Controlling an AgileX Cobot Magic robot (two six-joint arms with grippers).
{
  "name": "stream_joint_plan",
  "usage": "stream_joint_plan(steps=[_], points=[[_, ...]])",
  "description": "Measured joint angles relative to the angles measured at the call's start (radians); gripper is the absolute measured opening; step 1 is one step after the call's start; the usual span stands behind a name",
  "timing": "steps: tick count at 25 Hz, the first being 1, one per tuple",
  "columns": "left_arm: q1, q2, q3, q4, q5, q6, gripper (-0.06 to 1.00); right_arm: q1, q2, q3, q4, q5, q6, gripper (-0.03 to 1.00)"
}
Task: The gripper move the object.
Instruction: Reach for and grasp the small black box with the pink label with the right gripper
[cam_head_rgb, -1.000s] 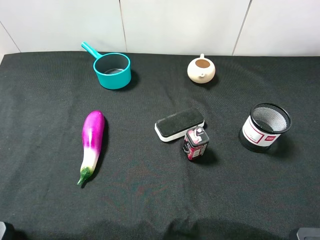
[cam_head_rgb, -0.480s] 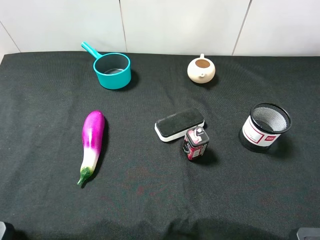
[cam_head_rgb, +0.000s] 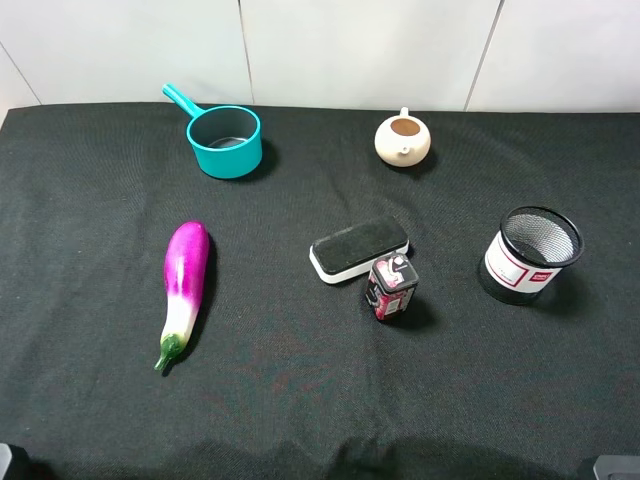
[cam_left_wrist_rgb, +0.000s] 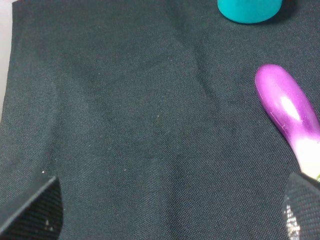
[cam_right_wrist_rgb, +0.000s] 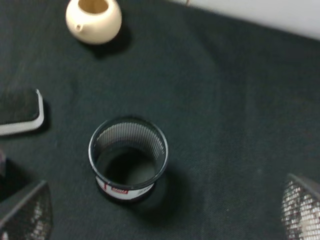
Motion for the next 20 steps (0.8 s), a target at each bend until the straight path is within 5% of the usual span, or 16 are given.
stream_joint_plan(steps=[20], points=[[0.000, 0.000, 0.000, 0.000, 0.000, 0.000, 0.93, 0.303, 0.321, -0.007, -0.016, -0.027, -0.029, 0.69]])
